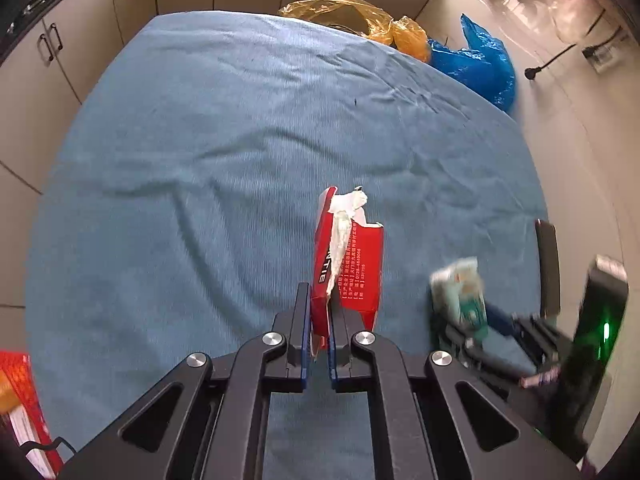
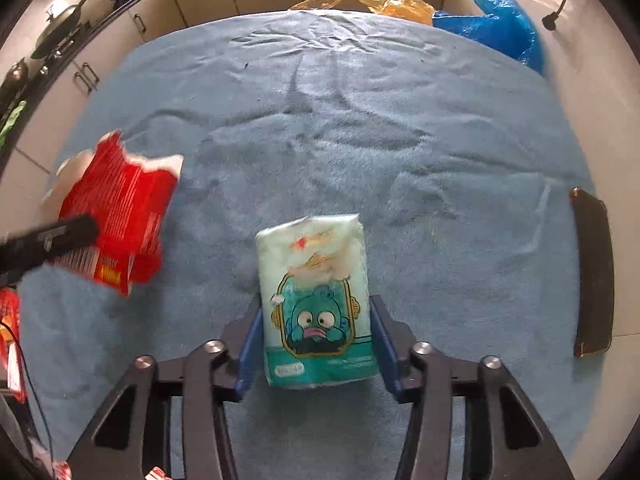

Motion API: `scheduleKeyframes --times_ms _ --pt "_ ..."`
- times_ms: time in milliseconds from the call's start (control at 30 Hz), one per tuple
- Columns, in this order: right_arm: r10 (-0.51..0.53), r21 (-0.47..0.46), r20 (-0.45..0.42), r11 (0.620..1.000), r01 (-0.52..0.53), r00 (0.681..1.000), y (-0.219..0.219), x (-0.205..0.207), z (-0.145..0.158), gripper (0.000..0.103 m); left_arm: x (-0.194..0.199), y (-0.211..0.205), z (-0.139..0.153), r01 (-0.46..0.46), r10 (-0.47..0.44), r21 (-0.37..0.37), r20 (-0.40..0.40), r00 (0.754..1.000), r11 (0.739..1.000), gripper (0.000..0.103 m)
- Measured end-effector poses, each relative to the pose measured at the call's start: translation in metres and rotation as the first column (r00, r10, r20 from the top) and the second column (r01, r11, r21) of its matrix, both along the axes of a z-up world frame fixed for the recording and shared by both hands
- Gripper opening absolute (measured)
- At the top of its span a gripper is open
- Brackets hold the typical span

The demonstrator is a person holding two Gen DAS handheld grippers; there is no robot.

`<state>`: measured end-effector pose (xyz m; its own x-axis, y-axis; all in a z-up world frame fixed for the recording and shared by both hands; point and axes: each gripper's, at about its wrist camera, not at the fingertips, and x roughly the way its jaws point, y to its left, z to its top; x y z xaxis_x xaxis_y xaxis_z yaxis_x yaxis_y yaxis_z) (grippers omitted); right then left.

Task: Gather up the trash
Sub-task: 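Grasp the green tissue pack with the right tool, then carry the red packet and tissue pack over the red basket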

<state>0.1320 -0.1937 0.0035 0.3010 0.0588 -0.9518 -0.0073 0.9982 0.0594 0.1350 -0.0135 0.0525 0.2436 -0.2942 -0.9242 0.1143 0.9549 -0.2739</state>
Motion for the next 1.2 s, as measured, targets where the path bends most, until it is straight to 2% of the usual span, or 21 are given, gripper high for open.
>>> scheduleKeyframes --times_ms 100,333,567,1200 --pt "0.004 0.032 0.008 0.999 -0.004 1.000 -0.004 -0.011 0.006 0.043 -0.025 0.008 0.006 -0.022 0.022 -0.003 0.004 1.000 1.000 0.006" --pt "0.016 0.089 0.007 0.996 -0.016 1.000 -0.017 -0.060 0.016 0.042 -0.076 0.026 0.024 -0.099 0.099 -0.009 0.028 0.995 0.995 0.006" --pt "0.050 0.119 -0.004 0.992 -0.049 0.999 -0.012 -0.089 0.020 0.042 -0.118 0.042 0.042 -0.158 0.160 -0.025 0.055 0.986 0.987 0.006" --pt "0.180 0.132 0.069 0.973 -0.188 0.981 0.012 -0.138 0.048 0.042 -0.193 0.071 0.083 -0.282 0.286 -0.052 0.138 0.948 0.958 0.006"
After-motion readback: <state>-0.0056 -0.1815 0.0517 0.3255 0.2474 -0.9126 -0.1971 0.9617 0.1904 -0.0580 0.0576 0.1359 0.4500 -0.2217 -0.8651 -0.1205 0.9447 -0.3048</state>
